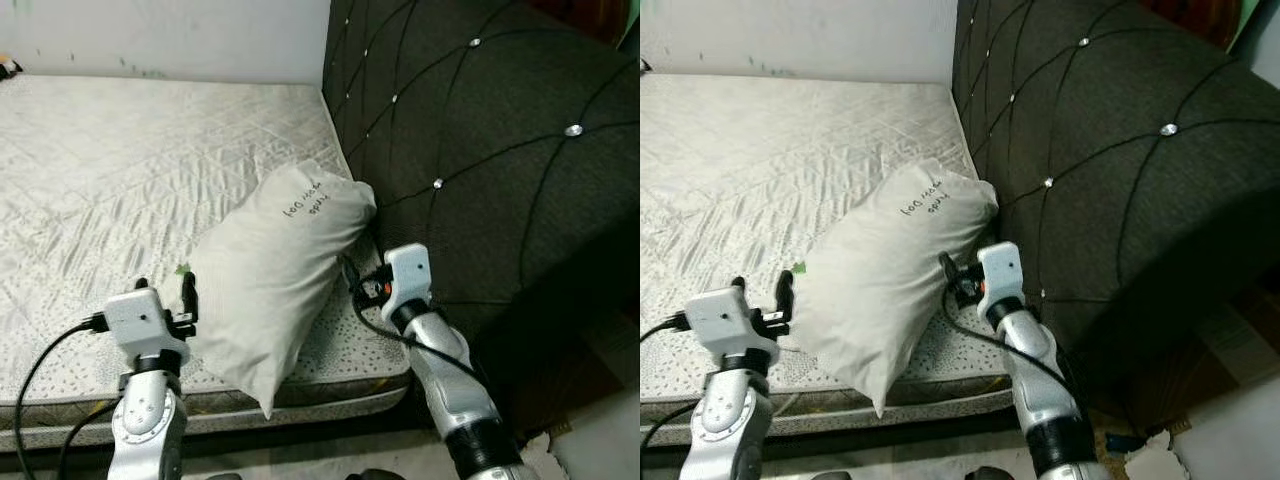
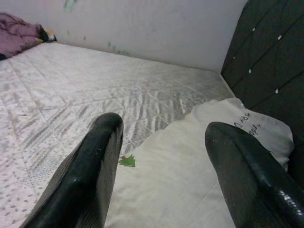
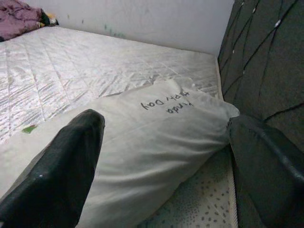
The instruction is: Clean up the room
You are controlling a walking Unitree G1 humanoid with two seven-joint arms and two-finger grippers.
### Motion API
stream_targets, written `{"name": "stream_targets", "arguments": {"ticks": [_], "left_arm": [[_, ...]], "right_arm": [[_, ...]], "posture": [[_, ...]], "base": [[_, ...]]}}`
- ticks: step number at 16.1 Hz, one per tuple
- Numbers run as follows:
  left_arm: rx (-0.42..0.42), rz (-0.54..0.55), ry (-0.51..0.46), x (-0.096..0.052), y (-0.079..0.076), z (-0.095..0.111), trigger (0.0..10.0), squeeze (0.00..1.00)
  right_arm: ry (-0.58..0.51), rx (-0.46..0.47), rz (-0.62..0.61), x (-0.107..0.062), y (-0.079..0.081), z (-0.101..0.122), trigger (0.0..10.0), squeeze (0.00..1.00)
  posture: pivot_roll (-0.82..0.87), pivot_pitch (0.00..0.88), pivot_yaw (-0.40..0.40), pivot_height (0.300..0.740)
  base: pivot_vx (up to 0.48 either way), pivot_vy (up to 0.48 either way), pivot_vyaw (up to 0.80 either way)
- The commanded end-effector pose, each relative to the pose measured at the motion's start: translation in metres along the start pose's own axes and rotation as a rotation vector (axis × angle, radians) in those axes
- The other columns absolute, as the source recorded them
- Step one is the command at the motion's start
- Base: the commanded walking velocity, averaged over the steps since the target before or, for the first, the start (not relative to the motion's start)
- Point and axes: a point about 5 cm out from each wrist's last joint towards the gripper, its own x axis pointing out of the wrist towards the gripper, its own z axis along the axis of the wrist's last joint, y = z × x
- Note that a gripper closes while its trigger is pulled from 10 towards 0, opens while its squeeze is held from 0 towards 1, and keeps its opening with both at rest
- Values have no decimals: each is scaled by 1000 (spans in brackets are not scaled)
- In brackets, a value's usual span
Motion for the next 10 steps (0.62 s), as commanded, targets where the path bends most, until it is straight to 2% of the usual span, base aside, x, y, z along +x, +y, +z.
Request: {"name": "stream_targets", "arguments": {"ticks": [1, 4, 8, 10], "left_arm": [[0, 30, -1, -3, 5, 5, 10000, 0], [-1, 64, -7, -7, 10, 12, 10000, 0], [-8, 48, 23, -14, 7, 12, 10000, 0], [-9, 43, 22, -11, 6, 14, 10000, 0]], "right_arm": [[1, 11, 22, -1, 2, 5, 10000, 0], [-5, 41, 37, -1, 1, 15, 10000, 0], [2, 36, 49, -4, 1, 22, 10000, 0], [7, 40, 50, -3, 1, 24, 10000, 0]], "posture": [[135, 0, -58, 740], [126, 36, -66, 740], [120, 58, -70, 740], [119, 57, -70, 740]], "base": [[0, 0, 0], [0, 0, 0], [0, 0, 0], [0, 0, 800]]}}
